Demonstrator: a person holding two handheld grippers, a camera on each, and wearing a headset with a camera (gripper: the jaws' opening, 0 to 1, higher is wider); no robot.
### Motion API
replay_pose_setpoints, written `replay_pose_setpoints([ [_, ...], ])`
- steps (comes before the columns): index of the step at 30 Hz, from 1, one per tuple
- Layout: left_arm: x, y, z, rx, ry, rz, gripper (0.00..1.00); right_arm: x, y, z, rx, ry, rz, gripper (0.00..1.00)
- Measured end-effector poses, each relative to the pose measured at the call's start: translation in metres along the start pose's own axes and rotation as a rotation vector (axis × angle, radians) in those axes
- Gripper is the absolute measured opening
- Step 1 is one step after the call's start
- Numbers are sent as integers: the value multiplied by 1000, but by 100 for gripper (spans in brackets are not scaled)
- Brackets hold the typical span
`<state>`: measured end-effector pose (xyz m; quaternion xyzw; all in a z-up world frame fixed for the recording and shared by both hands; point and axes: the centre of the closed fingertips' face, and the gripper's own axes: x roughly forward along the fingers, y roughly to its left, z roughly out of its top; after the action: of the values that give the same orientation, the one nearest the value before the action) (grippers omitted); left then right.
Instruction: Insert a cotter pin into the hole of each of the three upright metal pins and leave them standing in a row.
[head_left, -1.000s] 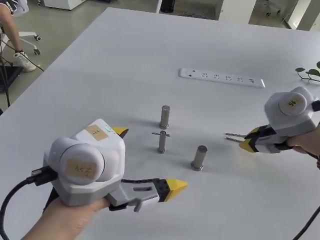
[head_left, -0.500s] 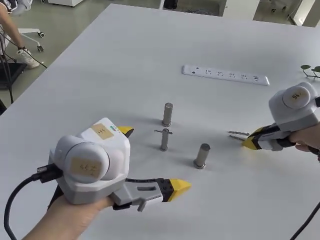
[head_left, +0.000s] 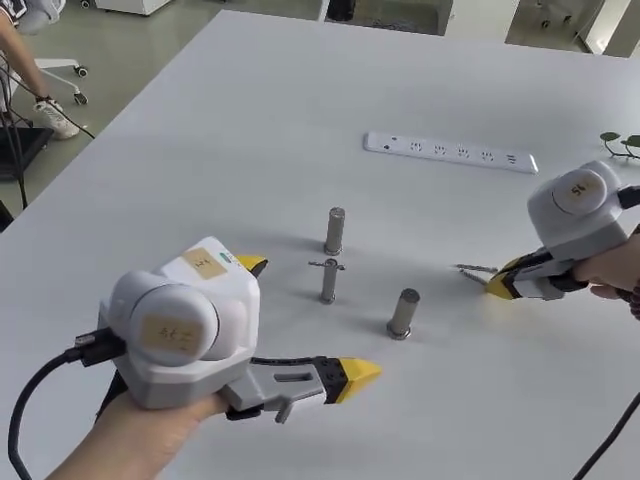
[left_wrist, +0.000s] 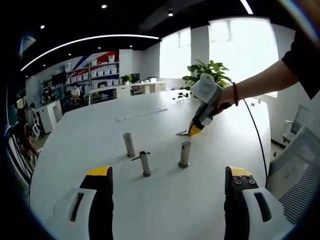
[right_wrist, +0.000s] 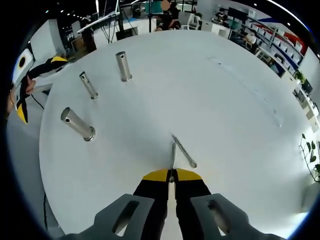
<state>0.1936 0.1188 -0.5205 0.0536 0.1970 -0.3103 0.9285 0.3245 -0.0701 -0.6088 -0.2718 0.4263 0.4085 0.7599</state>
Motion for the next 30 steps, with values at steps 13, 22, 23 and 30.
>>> replay_pose_setpoints([
  [13,0,0,0,-10,1,-2,92,0,6,2,-110,40,-16,0],
  [22,0,0,-3,0,17,1,89,-9,14,8,-128,-2,-10,0],
  [23,0,0,-3,-2,17,2,89,-10,15,9,-134,-7,-10,0],
  [30,-2,-2,-3,-5,16,-3,85,-25,41,19,-185,-75,20,0],
])
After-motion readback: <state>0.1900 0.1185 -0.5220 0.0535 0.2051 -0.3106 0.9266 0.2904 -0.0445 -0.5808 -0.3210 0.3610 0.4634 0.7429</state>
